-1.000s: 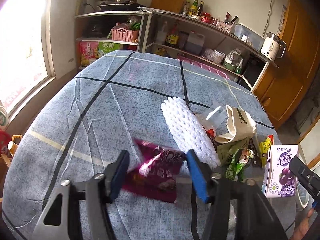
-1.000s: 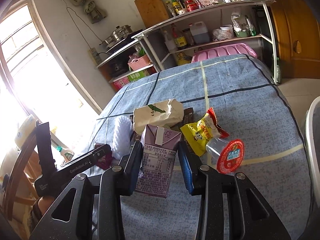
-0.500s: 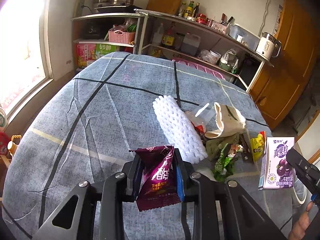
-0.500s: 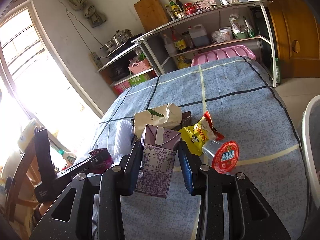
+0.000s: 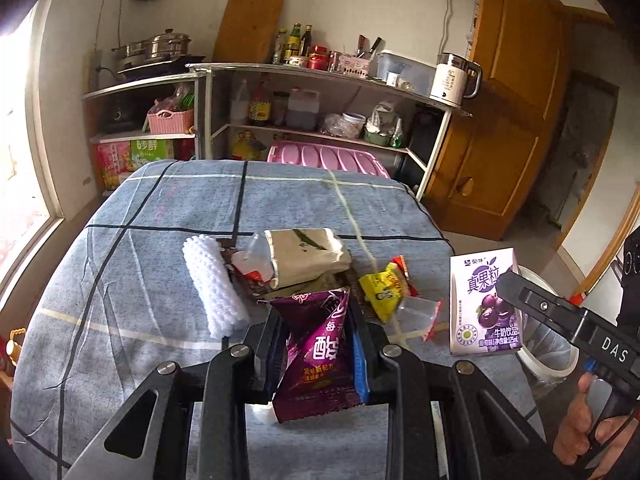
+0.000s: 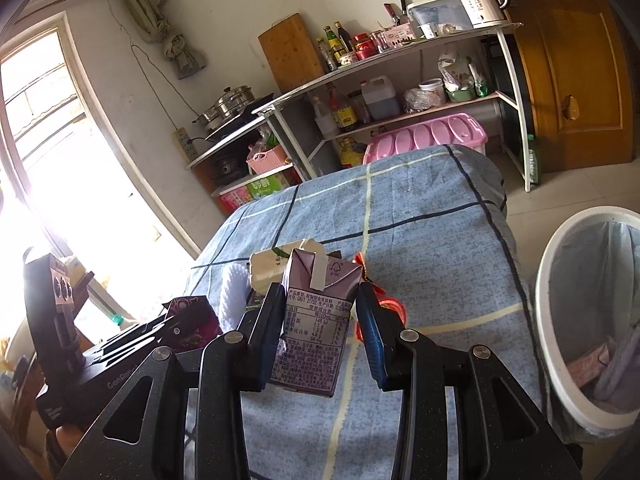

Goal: Collect trash
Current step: 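Carry the snack bag and grape carton over the white bin and release both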

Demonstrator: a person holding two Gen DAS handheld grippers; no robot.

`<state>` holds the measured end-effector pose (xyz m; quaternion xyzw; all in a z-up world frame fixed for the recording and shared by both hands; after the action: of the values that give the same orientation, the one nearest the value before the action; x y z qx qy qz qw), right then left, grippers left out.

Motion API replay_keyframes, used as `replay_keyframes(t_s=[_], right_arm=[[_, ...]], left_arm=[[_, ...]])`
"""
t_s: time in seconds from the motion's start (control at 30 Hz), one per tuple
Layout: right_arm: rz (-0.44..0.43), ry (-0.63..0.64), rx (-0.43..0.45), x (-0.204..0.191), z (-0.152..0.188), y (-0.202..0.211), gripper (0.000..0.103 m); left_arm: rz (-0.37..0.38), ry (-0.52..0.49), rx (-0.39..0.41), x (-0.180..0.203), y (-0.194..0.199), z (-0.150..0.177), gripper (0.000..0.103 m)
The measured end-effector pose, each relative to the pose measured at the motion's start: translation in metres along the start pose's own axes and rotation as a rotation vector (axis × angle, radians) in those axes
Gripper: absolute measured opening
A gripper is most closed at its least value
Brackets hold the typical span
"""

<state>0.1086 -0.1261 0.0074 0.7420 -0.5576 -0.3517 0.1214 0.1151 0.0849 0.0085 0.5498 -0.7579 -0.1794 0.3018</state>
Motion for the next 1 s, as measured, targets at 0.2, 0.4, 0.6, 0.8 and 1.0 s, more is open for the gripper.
replay_keyframes(t_s=[0.2, 0.4, 0.6, 0.8, 1.0], right_arm=[[0.032, -0.03, 0.035, 0.027, -0.008, 0.026, 0.038], [0.086, -0.067, 0.069, 0.066, -0.018, 0.052, 0.038], [0.159, -0.103, 0.093, 0.106, -0.021, 0.077, 0.038], [0.233, -0.149, 0.096, 0.152, -0.022, 0.094, 0.038], [0.315, -0.167, 0.081, 0.194, -0.022, 0.101, 0.038]], left_arm=[[0.067, -0.035, -0.017, 0.041, -0.009, -0.002, 0.029], [0.137, -0.091, -0.021, 0.087, -0.021, -0.006, 0.029], [0.215, -0.142, -0.044, 0.134, -0.041, -0.007, 0.029], [0.304, -0.2, -0.086, 0.189, -0.068, -0.004, 0.029], [0.352, -0.255, -0.147, 0.24, -0.104, 0.003, 0.029]])
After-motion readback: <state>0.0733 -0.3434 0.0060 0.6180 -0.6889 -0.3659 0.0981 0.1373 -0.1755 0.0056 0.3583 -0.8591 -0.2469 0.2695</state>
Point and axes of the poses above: each gripper's, at about its wrist camera, not at the fingertips, and y roughly against the way its jaws point, x to its right, z to its underside, the point moved 3 cm from there along -y, roughly the way its jaws point, and after that the axes turned 8 degrees about z, right-handed, at the moved point
